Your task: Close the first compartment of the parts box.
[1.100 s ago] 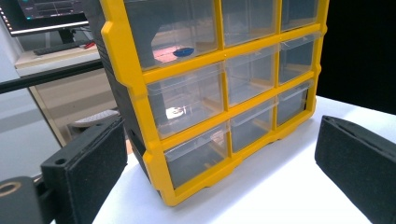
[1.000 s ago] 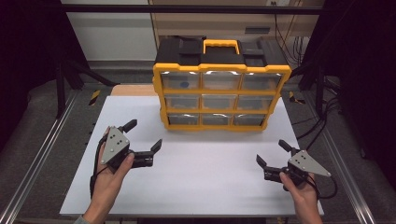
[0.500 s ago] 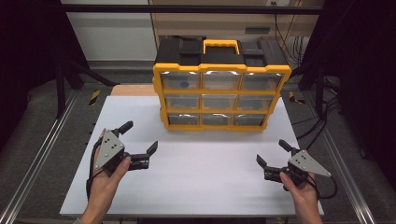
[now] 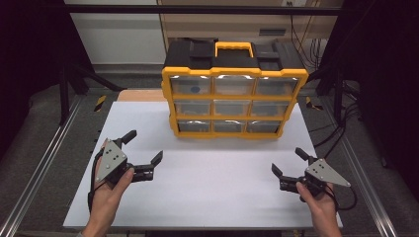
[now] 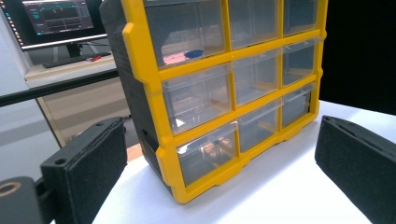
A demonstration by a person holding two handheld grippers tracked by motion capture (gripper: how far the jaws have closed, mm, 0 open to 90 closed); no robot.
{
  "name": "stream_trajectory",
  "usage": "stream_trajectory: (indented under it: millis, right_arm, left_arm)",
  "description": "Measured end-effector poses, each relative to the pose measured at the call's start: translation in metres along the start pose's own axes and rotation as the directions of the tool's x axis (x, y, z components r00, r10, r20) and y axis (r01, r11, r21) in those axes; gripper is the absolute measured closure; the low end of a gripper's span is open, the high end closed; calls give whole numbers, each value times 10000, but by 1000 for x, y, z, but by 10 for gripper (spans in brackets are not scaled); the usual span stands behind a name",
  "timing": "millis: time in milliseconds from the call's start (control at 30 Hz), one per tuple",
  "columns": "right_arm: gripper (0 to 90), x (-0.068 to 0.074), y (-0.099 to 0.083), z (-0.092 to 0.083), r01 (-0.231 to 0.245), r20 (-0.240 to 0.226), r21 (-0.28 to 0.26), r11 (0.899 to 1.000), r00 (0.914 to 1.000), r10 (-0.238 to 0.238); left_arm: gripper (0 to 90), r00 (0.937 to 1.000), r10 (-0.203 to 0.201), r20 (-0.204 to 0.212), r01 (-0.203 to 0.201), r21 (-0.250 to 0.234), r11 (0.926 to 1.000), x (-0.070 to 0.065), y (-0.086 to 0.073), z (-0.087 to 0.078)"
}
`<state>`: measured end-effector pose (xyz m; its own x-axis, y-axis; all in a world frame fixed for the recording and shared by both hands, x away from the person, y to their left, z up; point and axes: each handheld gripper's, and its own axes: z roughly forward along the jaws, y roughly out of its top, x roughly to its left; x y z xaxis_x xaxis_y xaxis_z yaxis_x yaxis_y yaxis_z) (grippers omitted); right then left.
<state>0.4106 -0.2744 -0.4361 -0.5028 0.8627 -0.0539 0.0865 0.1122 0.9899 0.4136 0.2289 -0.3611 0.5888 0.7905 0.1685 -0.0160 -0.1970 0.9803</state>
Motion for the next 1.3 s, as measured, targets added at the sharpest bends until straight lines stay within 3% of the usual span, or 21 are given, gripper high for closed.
stream_trajectory:
  millis: [833,1000,1300]
  right_arm:
    - [31,0,-1,0,20,29,84,10000,10000,-20]
    - [32,0,-1,0,43,18,87,10000,10000,-43]
    - [32,0,-1,0,33,14,87,10000,10000,-33]
  left_arm:
    - [17,9995,-208,-254,219,410,9989,12,-34,-3]
    - [18,9992,-204,-329,213,271,9994,15,-37,-4]
    - [17,9971,-676,-358,688,355,9970,21,-48,-5]
